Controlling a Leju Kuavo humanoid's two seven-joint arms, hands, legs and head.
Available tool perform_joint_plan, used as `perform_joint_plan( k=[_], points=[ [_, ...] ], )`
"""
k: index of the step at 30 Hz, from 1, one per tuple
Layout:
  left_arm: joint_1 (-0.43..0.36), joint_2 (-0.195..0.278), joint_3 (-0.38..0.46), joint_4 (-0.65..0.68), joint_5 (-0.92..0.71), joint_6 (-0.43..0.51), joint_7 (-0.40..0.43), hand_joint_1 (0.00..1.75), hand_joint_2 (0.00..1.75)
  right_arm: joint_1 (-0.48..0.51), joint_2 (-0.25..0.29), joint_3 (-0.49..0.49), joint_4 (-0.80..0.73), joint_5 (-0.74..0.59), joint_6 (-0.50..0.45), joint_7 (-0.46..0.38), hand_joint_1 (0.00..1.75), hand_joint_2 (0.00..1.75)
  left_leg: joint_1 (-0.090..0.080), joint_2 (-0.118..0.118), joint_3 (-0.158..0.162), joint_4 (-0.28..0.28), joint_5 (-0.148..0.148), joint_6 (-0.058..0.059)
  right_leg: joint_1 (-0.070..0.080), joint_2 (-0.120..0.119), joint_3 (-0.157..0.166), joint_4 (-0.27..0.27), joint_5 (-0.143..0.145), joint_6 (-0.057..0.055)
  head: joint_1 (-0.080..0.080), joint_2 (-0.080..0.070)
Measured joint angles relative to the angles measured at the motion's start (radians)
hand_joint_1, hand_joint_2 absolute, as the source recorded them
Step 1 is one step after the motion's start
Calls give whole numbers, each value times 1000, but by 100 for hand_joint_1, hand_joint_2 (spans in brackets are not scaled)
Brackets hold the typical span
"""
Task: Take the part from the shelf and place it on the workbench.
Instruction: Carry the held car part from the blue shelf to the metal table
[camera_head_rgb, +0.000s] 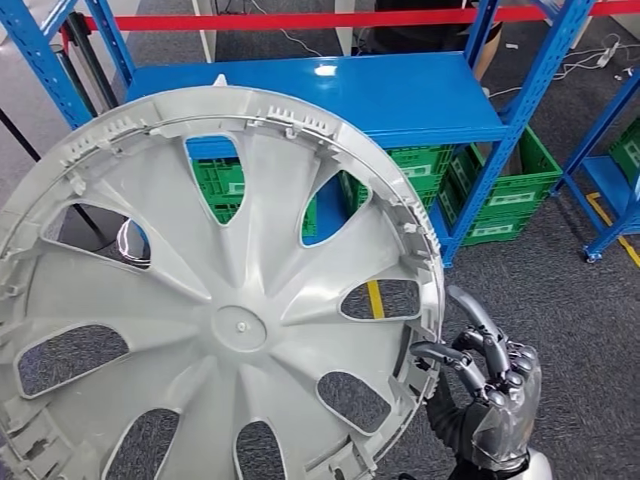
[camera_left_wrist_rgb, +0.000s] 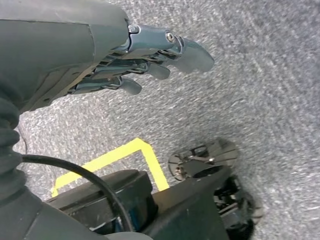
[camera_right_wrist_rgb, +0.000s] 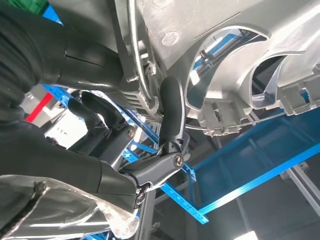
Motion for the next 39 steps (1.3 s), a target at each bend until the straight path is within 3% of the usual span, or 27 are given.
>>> perform_joint_plan(
  k=[1, 2, 4, 5, 7, 9, 10, 12, 14, 15, 16, 18, 20, 21, 22, 24, 25, 26, 29, 30, 31, 32, 34, 36, 37, 38, 39],
  points=[
    [0, 0, 0, 0, 0, 0, 0, 0, 175, -2, -3, 3, 2, 0, 0, 2, 175, 175, 0, 1, -16, 9, 5, -1, 0, 0, 18, 1, 14, 1, 0, 0],
    [0, -1, 1, 0, 0, 0, -1, 0, 175, -4, -5, 6, 3, 0, 0, 4, 175, 175, 1, 1, -31, 18, 10, -3, 0, 0, 53, -34, 41, 2, 0, 0],
    [0, -2, 1, 0, 0, 0, -2, 0, 175, -10, -9, 11, 5, 0, 0, 7, 175, 175, 0, 1, -58, 39, 18, -10, 0, 0, 154, -167, 72, 1, 0, 0],
    [0, -2, 1, 0, 0, 1, -3, 0, 175, -13, -11, 14, 6, 1, 0, 9, 175, 175, -1, 0, -69, 47, 23, -15, 1, 1, 193, -224, 71, -2, 0, 0],
    [2, -3, 3, 0, 1, 1, -4, 0, 175, -16, -15, 19, 8, 0, -1, 14, 175, 175, -3, -1, -81, 55, 37, -25, 5, 3, 220, -272, 59, -9, -1, 0],
    [4, -3, 6, 1, 2, 1, -6, 0, 175, -19, -19, 25, 11, 1, -2, 22, 175, 175, -2, -3, -89, 58, 43, -36, 3, 2, 201, -272, 71, -25, -1, 0],
    [5, -2, 7, 1, 2, 1, -6, 0, 175, -22, -20, 28, 13, 2, -2, 25, 175, 175, -1, -4, -95, 70, 24, -42, 2, 0, 192, -273, 79, -36, -2, 0],
    [7, -2, 8, 1, 2, 0, -7, 0, 175, -28, -22, 35, 17, 4, -2, 32, 175, 175, 3, -7, -113, 143, -65, -53, -1, -3, 172, -274, 101, -53, -6, 0],
    [7, -2, 8, 1, 2, 0, -7, 0, 175, -31, -24, 40, 20, 5, -2, 34, 175, 175, 6, -7, -130, 263, -150, -59, 1, -4, 144, -270, 123, -57, -8, 0],
    [7, -2, 8, 1, 2, 0, -7, 0, 175, -32, -24, 42, 21, 5, -2, 35, 175, 175, 7, -7, -128, 306, -160, -60, 2, -5, 128, -267, 133, -57, -7, 0],
    [7, -2, 8, 1, 2, 0, -7, 0, 175, -32, -24, 43, 22, 5, -2, 35, 175, 175, 7, -7, -114, 321, -147, -59, 3, -5, 110, -263, 143, -56, -8, 0],
    [7, -2, 8, 1, 2, 0, -8, 0, 175, -33, -25, 46, 24, 5, -2, 36, 175, 175, 6, -8, -41, 249, -90, -51, 5, -4, 78, -255, 162, -54, -8, 0],
    [4, 0, 8, 1, 2, 0, -8, 0, 175, -34, -25, 47, 25, 5, -2, 36, 175, 175, 2, -11, 58, 102, -83, -38, 6, -4, 59, -251, 181, -47, -7, 0],
    [3, 0, 8, 1, 2, 0, -9, 0, 175, -35, -25, 47, 25, 6, -2, 36, 175, 175, -2, -12, 89, 48, -91, -33, 5, -4, 56, -253, 191, -41, -6, 0],
    [2, 1, 8, 1, 2, 0, -9, 0, 175, -36, -25, 48, 25, 6, -2, 36, 175, 175, -5, -14, 104, 17, -100, -29, 3, -5, 55, -256, 202, -36, -8, 0],
    [3, 0, 8, 2, 2, 0, -9, 0, 175, -37, -26, 48, 25, 8, -2, 39, 175, 175, -7, -13, 95, 5, -82, -20, 0, -5, 52, -267, 223, -24, -11, 0],
    [2, 0, 8, 2, 2, 0, -9, 0, 175, -37, -27, 49, 25, 9, -3, 43, 175, 175, -5, -11, 86, 0, -69, -14, 0, -3, 45, -265, 216, -19, -13, 0],
    [2, -1, 8, 3, 2, 0, -9, 0, 175, -38, -29, 51, 26, 11, -3, 49, 175, 175, -3, -8, 72, -4, -53, -8, 1, -1, 33, -248, 188, -14, -11, 0],
    [2, -3, 10, 4, 4, 0, -9, 0, 175, -42, -37, 59, 28, 14, -3, 65, 175, 175, -3, -3, 19, -3, -10, 4, 1, 2, -7, -84, 32, -5, -5, 0],
    [3, -4, 11, 4, 4, 0, -9, 0, 175, -44, -40, 62, 30, 14, -3, 69, 175, 175, -4, -1, 0, -1, 4, 4, 1, 2, -10, -24, 9, -3, -5, 0],
    [3, -4, 12, 4, 5, -1, -10, 0, 175, -46, -43, 65, 32, 14, -3, 73, 175, 175, -5, -1, -18, 2, 16, 4, 1, 2, -5, 16, 11, -2, -5, 0],
    [3, -5, 13, 4, 6, -1, -11, 0, 175, -48, -46, 68, 34, 16, -3, 78, 175, 175, -5, -1, -38, 6, 29, 2, 1, 2, 16, 24, 34, -3, -5, 0],
    [2, -5, 15, 4, 9, 0, -13, 0, 175, -53, -50, 75, 38, 20, -3, 86, 175, 175, -6, -5, -75, 17, 53, -4, 2, 10, 110, -61, 80, -9, -5, 0],
    [1, -6, 16, 4, 11, 0, -17, 0, 175, -60, -53, 81, 39, 24, -4, 93, 175, 175, -9, -14, -101, 31, 74, -11, 3, 30, 239, -225, 59, -20, -5, 0],
    [1, -6, 16, 4, 12, 0, -18, 0, 175, -63, -55, 84, 40, 26, -4, 95, 175, 175, -10, -18, -108, 34, 85, -16, 5, 37, 276, -282, 38, -25, -4, 0],
    [2, -6, 17, 4, 12, 0, -20, 0, 175, -66, -56, 87, 41, 27, -4, 98, 175, 175, -10, -23, -114, 33, 98, -21, 8, 38, 292, -313, 28, -30, -4, 0],
    [4, -6, 19, 4, 13, 1, -21, 0, 175, -68, -58, 89, 42, 28, -4, 100, 175, 175, -9, -28, -118, 31, 111, -26, 8, 32, 283, -316, 31, -36, -4, 0]
  ],
)
